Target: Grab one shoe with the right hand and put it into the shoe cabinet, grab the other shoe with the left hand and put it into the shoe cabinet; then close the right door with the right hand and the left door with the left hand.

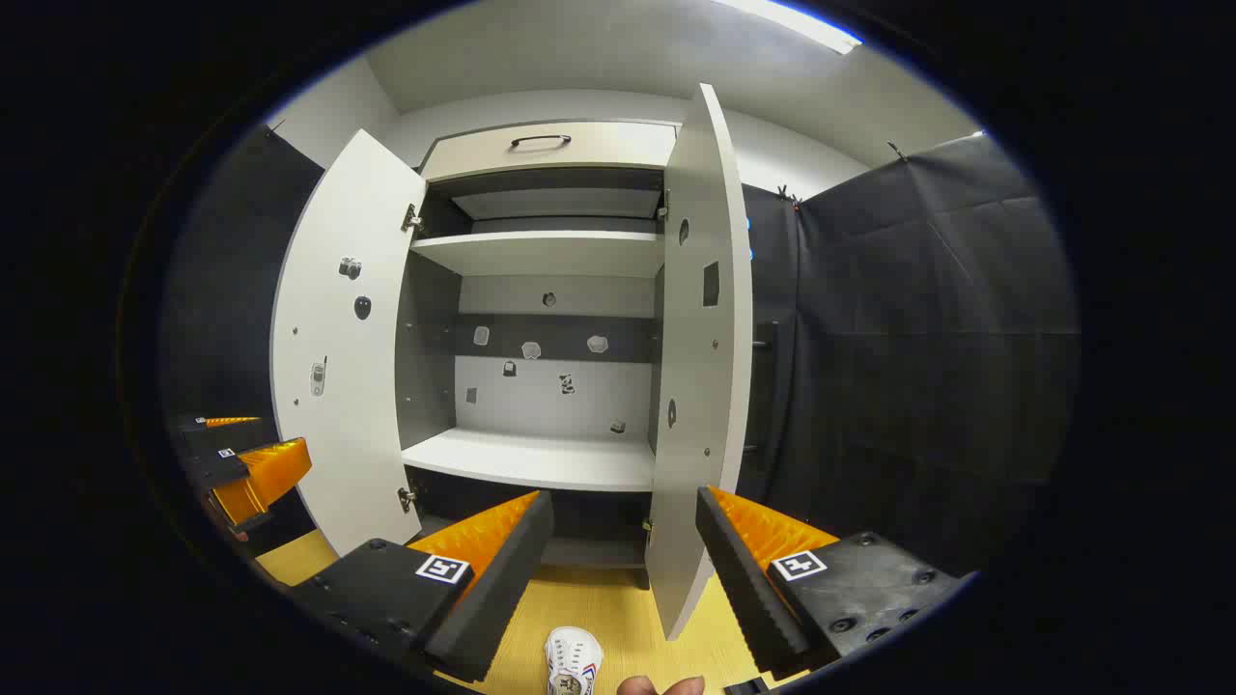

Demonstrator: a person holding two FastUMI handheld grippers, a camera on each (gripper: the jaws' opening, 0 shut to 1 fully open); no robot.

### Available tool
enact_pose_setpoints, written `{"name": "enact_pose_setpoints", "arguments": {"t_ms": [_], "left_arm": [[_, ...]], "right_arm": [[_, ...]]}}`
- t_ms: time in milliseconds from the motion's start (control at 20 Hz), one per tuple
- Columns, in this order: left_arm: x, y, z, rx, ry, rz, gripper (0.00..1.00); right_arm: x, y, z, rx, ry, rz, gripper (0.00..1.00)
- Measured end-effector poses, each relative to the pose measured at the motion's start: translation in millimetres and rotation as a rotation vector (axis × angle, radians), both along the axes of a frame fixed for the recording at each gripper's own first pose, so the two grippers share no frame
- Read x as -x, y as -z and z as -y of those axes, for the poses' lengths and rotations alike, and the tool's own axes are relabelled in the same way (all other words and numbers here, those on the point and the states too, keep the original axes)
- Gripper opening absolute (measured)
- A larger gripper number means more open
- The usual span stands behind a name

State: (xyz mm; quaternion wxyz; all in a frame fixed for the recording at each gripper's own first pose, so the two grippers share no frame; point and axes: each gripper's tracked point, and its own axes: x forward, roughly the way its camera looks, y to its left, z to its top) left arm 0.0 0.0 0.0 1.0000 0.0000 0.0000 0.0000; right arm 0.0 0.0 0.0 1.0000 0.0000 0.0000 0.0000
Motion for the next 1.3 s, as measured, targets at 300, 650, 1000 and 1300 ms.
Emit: {"name": "enact_pose_setpoints", "arguments": {"t_ms": [300,650,1000,1300], "left_arm": [[0.9,-1.2,-4.3,-0.012,-0.006,0.0,0.96],[3.5,-2.6,-8.9,-0.009,-0.002,0.002,0.96],[7.7,-3.3,-14.2,-0.009,0.001,0.012,0.96],[11.0,1.4,-19.3,-0.02,-0.011,0.021,0.96]], "right_arm": [[2.1,-2.8,-5.2,-0.01,0.0,0.006,0.98],[7.2,-5.3,-13.0,-0.006,-0.007,0.012,0.98],[9.6,-4.0,-21.7,-0.008,-0.014,0.007,0.98],[17.2,39.1,-32.5,-0.022,-0.042,-0.085,0.98]]}}
